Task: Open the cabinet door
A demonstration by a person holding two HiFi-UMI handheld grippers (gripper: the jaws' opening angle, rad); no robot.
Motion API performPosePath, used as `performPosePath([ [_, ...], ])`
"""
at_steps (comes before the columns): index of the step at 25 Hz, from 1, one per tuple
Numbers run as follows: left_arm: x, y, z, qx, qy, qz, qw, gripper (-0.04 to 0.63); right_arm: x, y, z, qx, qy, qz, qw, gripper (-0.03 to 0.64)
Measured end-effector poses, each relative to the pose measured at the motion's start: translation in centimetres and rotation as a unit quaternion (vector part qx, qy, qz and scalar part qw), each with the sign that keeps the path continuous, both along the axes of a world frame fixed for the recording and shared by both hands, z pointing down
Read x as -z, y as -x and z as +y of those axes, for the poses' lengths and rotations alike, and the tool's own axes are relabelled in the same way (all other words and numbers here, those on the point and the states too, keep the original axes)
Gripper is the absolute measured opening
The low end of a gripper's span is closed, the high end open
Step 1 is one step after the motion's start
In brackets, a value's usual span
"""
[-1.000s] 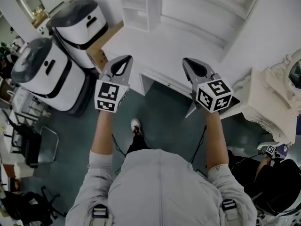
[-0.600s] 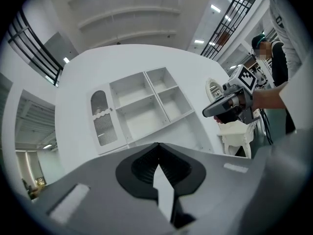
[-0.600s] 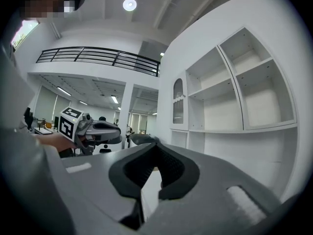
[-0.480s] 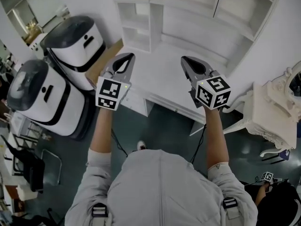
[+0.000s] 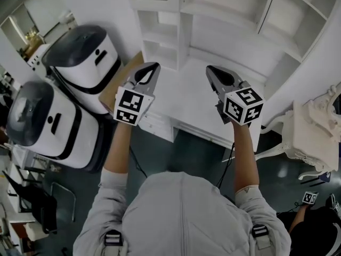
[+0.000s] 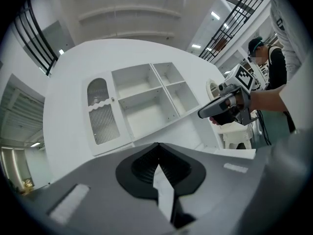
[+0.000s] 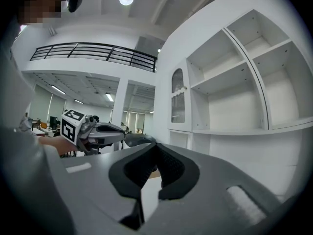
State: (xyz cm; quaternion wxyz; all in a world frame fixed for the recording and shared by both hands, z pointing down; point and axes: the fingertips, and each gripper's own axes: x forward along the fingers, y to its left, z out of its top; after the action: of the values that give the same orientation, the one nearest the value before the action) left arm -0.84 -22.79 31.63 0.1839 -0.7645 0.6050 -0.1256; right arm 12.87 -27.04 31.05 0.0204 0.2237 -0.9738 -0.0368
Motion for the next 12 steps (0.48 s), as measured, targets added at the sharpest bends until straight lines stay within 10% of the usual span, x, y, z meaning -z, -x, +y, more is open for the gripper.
performPosePath([
  [12, -0.9, 3.8, -4.8, -0.017, 0.013, 0.010, 0.9997, 0.018, -0.5, 3.7, -4.7, -0.047, 0.000, 0.006, 0.999, 0.002],
])
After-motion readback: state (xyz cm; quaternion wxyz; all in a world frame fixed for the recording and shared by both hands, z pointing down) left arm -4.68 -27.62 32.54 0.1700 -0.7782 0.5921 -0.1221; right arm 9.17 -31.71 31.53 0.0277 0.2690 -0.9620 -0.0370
